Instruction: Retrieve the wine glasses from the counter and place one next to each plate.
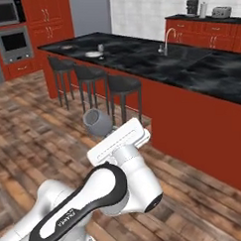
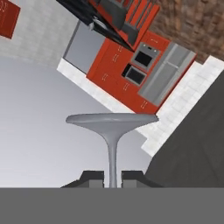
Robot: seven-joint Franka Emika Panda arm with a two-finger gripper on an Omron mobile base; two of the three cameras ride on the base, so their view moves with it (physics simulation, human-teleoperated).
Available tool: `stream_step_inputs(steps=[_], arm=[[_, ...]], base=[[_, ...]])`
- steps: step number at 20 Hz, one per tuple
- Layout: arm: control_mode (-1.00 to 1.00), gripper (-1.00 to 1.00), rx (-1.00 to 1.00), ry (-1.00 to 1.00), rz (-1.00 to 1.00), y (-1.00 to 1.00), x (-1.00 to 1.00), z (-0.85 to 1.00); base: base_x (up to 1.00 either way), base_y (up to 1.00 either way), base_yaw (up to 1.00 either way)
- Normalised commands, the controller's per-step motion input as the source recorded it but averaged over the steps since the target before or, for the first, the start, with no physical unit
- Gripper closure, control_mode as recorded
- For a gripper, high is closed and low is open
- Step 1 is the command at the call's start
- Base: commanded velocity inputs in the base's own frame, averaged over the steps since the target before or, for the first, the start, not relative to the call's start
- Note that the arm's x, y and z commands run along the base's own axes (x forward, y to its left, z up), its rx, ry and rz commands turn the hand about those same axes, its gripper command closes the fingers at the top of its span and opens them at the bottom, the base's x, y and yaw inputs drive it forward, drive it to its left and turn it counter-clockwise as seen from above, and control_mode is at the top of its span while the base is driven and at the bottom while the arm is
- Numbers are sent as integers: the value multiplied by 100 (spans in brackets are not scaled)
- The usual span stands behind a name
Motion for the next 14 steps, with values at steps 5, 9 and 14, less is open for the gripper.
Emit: stream_step_inputs(steps=[5,9,14], arm=[[100,100,0,0,0,0,0,0],[100,100,0,0,0,0,0,0],[100,100,0,0,0,0,0,0]], base=[[100,100,-23],[100,100,-23],[100,100,-22]])
